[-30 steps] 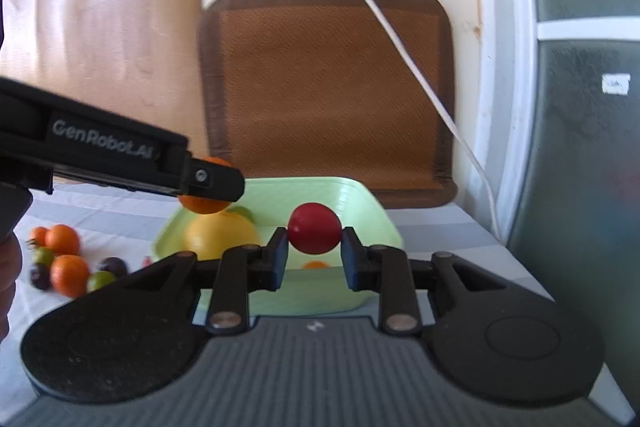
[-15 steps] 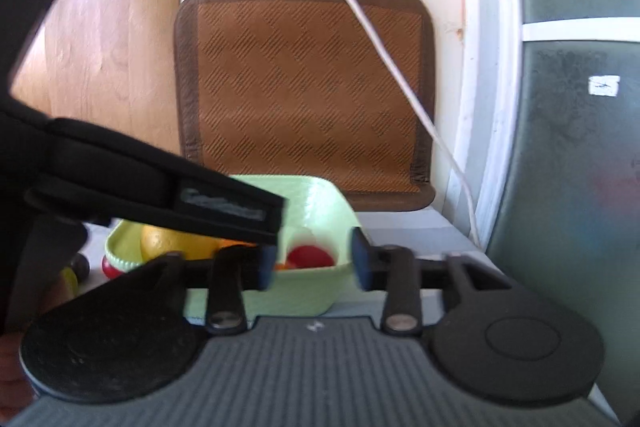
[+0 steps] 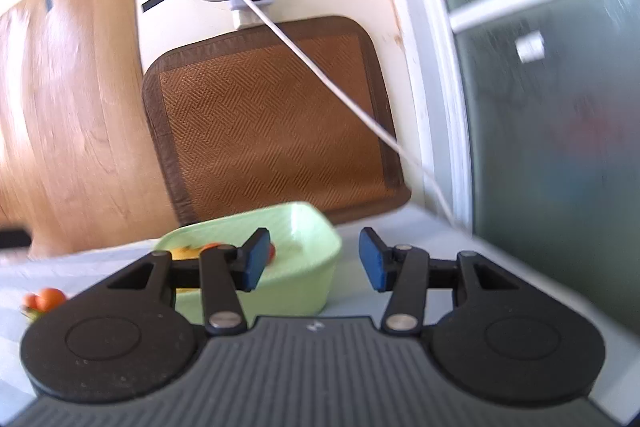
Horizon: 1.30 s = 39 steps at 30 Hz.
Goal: Organize fruits
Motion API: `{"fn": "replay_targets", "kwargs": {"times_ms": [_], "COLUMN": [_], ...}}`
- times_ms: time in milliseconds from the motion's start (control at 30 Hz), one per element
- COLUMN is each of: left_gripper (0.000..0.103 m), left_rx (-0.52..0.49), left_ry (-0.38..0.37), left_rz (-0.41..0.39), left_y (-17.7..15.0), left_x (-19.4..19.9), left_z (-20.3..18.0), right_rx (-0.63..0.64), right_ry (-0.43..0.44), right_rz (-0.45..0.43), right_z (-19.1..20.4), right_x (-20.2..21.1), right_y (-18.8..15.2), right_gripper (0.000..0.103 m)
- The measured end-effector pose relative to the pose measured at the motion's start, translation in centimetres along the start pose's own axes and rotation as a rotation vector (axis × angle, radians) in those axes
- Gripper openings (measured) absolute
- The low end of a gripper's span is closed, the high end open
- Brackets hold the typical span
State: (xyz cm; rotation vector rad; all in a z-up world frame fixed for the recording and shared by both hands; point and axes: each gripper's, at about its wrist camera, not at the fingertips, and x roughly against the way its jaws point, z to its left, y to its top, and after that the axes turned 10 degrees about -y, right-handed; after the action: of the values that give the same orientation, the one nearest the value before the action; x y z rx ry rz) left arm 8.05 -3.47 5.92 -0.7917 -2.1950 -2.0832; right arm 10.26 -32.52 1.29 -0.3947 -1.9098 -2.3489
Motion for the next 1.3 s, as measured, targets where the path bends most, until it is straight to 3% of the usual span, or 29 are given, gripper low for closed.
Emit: {"fn": "replay_targets", "kwargs": {"times_ms": [133,233,400,567,1067,1300], "left_gripper": [0.062,0.062,0.062,0.063,0.066,0.066], "left_rx": [0.019,0.054,0.128,0.087,0.093,0.157], "left_ry": [0.115,0.137,0.109,0.091,0.072,0.062], "left_rz": [0.035,0.049,0.031,0.004,-0.023,-0.02], "left_y": [-2.2,-3.3,-3.8,-4.1,-4.3,-4.3], "left_x": [1.0,1.0,1.5,1.8,2.3,2.3], "left_z": [3.5,5.3,7.1,6.3,6.2,7.4], "right_rx": [-0.058,-0.043,0.006,0.095,0.073,0.141], "right_ry": [0.047,0.095,0.179,0.214,0.227,0.249], "right_rz": [0.076,0.12,0.187,0.212,0.259,0.252], "right_z": [0.9,2.6,6.3,9.3,9.1,10.1], "right_x": [1.5,2.5,2.8,3.0,2.3,2.5], "right_y": [-1.1,-1.8,-2.7,-3.6,-4.0,-4.0], "right_gripper": [0.052,0.052,0.052,0.052,0.052,0.052]}}
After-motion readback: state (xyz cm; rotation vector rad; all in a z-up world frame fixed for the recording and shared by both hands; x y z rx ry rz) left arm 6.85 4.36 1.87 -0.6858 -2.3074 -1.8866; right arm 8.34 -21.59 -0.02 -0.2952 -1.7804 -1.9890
